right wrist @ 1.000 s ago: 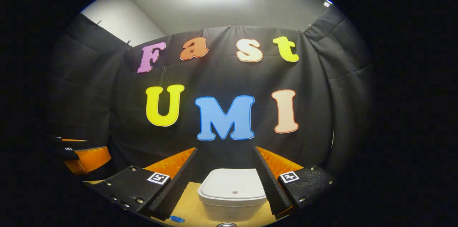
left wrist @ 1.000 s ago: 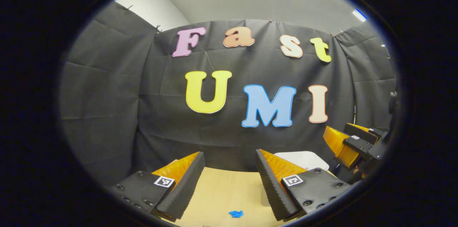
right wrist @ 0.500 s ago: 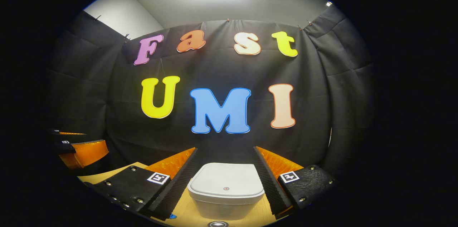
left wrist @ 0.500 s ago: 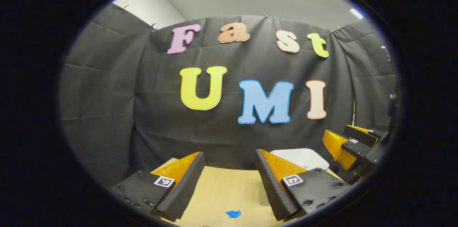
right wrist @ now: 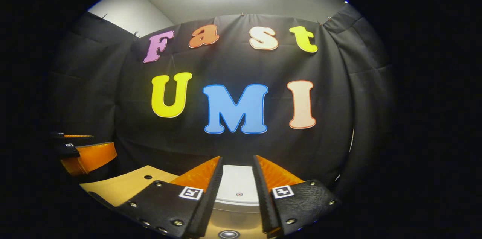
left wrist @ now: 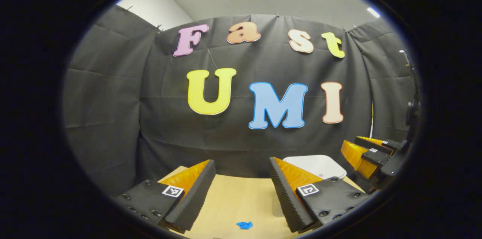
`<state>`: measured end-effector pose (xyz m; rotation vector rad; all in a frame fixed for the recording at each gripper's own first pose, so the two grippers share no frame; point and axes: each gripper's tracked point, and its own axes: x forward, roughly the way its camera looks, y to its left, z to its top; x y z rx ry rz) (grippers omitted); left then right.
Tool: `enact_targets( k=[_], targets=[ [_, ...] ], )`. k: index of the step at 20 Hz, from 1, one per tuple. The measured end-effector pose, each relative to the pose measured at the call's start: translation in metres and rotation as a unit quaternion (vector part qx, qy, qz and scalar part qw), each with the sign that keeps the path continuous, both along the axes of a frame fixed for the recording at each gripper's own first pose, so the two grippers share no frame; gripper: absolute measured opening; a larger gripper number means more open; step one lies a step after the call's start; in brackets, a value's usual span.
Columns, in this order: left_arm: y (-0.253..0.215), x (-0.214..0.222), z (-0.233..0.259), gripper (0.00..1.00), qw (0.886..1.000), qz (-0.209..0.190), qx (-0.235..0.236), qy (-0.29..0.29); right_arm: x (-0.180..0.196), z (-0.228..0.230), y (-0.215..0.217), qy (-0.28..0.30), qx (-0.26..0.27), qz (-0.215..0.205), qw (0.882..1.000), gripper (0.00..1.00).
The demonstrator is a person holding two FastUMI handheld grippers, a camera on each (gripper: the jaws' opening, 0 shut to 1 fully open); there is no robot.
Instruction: Press the lid of the desktop garbage bin to open it, pick up the crumpled paper on the desktop and throw it into the bin, then pick up the pop can on the desktop and drop it into the bin, and finally close the garbage bin lid.
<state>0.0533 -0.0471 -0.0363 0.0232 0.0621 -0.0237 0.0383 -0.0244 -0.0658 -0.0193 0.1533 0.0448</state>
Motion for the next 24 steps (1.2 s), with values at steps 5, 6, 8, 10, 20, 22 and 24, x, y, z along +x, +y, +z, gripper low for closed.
enact_targets(
  k=[5,6,8,10,20,22,24],
  targets=[
    [0.003,0.0,-0.004,0.93,1.0,0.005,0.0,0.002,0.008,-0.02,-0.007,0.02,0.0,-0.013,1.0,0.14],
    [0.004,0.0,-0.004,0.93,1.0,0.006,0.0,0.003,0.004,-0.017,-0.003,0.02,0.005,-0.008,1.0,0.04],
    [0.005,0.0,-0.004,0.93,1.0,0.007,0.0,0.003,0.011,-0.024,0.0,0.029,0.01,-0.003,1.0,0.01],
    [0.005,0.002,-0.006,0.93,1.0,0.007,0.0,0.005,0.018,-0.03,0.0,0.036,0.012,0.002,0.999,0.01],
    [0.013,0.002,-0.007,0.93,1.0,0.014,0.003,0.004,0.047,-0.086,0.007,0.108,0.014,0.019,0.994,0.01],
    [0.014,0.003,-0.008,0.93,1.0,0.016,0.004,0.004,0.049,-0.095,0.01,0.119,0.012,0.023,0.993,0.01],
    [0.015,0.003,-0.009,0.93,1.0,0.017,0.005,0.005,0.05,-0.103,0.014,0.128,0.01,0.028,0.991,0.01]
  ],
)
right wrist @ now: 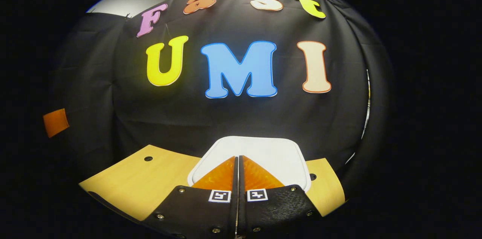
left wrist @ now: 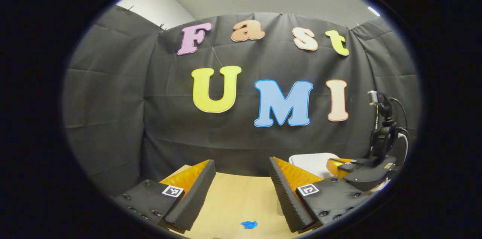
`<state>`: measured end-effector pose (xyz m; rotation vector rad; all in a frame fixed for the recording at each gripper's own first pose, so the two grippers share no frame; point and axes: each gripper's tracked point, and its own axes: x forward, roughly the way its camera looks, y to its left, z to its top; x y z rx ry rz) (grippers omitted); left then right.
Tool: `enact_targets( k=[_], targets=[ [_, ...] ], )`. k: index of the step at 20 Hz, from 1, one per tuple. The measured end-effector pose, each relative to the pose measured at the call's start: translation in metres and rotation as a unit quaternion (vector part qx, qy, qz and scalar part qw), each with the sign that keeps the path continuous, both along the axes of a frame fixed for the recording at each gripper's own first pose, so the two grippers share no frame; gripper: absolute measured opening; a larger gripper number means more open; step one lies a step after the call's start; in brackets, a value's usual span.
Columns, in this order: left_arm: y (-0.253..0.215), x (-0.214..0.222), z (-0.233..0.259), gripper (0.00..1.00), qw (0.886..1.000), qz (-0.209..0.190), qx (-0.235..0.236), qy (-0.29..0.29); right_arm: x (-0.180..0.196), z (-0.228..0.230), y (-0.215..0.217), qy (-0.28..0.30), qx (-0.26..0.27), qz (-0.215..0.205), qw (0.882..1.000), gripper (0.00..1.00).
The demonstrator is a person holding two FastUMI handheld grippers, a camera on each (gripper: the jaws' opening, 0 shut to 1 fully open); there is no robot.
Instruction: Press the lid of the desktop garbage bin to open it, pick up the crumpled paper on the desktop and throw it into the bin, then pick up the pop can on the desktop and drop it into the bin, and finally close the garbage bin lid.
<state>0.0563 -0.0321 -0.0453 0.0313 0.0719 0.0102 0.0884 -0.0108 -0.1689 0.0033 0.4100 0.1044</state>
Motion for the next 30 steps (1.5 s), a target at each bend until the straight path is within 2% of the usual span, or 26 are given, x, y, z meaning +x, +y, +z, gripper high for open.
enact_targets(
  k=[7,20,25,28,30],
  targets=[
    [-0.001,0.0,-0.005,0.93,1.0,0.0,0.002,0.004,-0.003,-0.029,0.006,0.039,0.003,0.009,0.999,0.01],
    [-0.005,-0.002,-0.013,0.93,1.0,-0.001,-0.003,0.011,-0.003,-0.034,0.007,0.03,-0.015,0.008,0.999,0.02],
    [-0.002,-0.004,-0.015,0.93,1.0,0.0,-0.007,0.014,-0.004,-0.039,0.007,0.033,-0.009,0.01,0.999,0.02],
    [-0.003,-0.006,-0.014,0.93,1.0,-0.001,-0.003,0.012,-0.004,-0.035,0.007,0.03,0.008,-0.008,0.999,0.02],
    [-0.005,-0.007,-0.012,0.93,1.0,-0.001,0.002,0.011,-0.003,-0.03,0.008,0.021,-0.01,-0.004,1.0,0.02]
  ],
)
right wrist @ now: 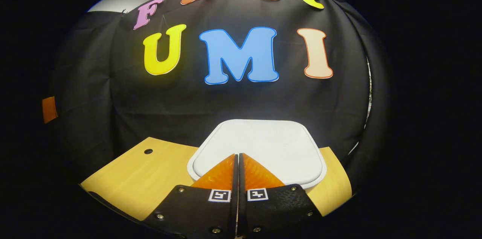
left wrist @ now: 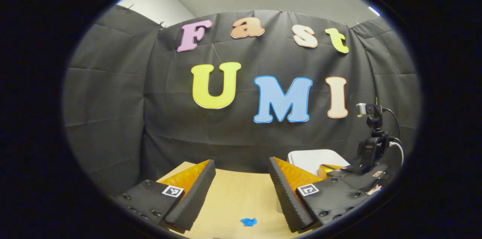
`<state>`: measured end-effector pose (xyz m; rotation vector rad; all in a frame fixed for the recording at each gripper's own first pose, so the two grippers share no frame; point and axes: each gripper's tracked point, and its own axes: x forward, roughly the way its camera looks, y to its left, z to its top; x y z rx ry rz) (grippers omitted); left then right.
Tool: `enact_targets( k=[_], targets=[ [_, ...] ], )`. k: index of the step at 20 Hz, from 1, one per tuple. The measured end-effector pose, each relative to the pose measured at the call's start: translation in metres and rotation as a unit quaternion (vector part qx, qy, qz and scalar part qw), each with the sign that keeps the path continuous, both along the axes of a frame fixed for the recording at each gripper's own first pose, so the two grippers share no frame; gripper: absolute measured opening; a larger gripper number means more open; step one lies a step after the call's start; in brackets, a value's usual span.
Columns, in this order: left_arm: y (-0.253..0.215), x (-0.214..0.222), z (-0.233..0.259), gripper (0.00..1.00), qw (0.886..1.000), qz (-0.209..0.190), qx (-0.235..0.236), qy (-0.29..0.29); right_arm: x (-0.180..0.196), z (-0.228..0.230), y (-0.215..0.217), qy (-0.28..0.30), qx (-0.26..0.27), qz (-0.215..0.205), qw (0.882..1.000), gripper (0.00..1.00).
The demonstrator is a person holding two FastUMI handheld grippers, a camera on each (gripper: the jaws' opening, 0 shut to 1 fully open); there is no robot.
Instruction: Press the lid of the desktop garbage bin to open it, pick up the crumpled paper on the desktop and throw it into the bin, then pick up the pop can on the desktop and drop it into the bin, and finally close the garbage bin lid.
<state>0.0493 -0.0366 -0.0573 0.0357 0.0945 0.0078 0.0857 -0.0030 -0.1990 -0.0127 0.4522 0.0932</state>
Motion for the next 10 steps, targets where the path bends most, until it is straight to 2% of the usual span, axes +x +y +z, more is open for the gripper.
enact_targets(
  k=[6,10],
  targets=[
    [-0.002,-0.004,-0.002,0.93,1.0,0.001,0.003,0.003,0.003,0.009,-0.004,0.005,0.041,-0.017,0.999,0.02],
    [-0.003,-0.002,-0.001,0.93,1.0,0.002,0.006,0.001,0.008,0.04,-0.007,-0.038,0.023,-0.014,0.999,0.01]
  ],
)
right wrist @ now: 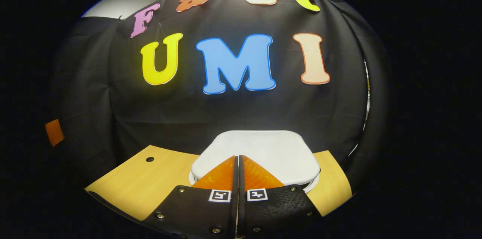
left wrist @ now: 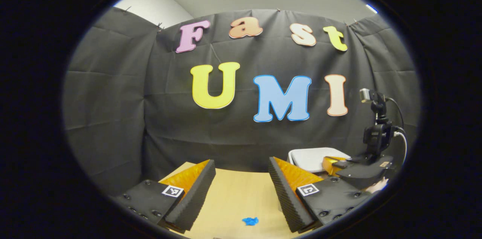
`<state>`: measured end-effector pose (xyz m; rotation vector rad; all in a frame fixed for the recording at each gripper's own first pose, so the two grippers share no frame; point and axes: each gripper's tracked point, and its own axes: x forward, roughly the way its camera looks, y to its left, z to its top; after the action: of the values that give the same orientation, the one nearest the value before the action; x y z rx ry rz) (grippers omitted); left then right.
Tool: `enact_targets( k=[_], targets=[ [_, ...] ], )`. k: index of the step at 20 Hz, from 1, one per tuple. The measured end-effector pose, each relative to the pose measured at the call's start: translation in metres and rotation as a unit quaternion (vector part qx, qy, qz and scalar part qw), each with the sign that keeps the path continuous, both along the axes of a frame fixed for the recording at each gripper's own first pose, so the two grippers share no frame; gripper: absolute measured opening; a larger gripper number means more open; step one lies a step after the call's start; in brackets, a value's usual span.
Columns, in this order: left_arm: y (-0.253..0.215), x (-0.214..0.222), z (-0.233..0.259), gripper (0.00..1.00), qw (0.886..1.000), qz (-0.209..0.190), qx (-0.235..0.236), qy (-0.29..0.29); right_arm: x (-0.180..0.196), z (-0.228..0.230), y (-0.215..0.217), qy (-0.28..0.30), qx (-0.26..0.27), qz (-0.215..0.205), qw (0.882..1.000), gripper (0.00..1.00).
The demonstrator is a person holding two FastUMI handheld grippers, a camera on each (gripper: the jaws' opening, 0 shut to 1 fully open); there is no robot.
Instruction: Press the lid of the desktop garbage bin to open it, pick up the crumpled paper on the desktop and throw it into the bin, then pick up the pop can on the desktop and drop it into the bin, and finally close the garbage bin lid.
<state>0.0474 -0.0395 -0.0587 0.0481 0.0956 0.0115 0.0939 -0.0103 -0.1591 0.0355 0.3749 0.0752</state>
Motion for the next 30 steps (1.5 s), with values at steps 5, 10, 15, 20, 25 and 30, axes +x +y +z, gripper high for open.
enact_targets(
  k=[5,10,15,20,25,30],
  targets=[
    [-0.004,0.004,-0.006,0.93,1.0,-0.003,-0.008,0.006,0.003,0.017,-0.003,-0.017,0.015,-0.009,1.0,0.01],
    [-0.007,0.005,-0.009,0.93,1.0,-0.005,-0.008,0.009,-0.003,0.038,-0.009,-0.048,0.011,-0.017,0.999,0.01],
    [-0.007,0.004,-0.015,0.93,1.0,-0.006,-0.008,0.012,-0.008,0.053,-0.015,-0.062,0.026,-0.03,0.997,0.01],
    [-0.005,0.003,-0.02,0.93,1.0,-0.007,-0.008,0.016,-0.014,0.063,-0.019,-0.068,0.035,-0.037,0.996,0.01],
    [-0.003,0.002,-0.033,0.93,1.0,-0.009,-0.003,0.026,-0.024,0.089,-0.021,-0.099,0.041,-0.043,0.993,0.01],
    [-0.001,0.003,-0.051,0.93,0.999,-0.012,-0.008,0.041,-0.031,0.114,-0.016,-0.129,0.023,-0.027,0.991,0.15]
  ],
)
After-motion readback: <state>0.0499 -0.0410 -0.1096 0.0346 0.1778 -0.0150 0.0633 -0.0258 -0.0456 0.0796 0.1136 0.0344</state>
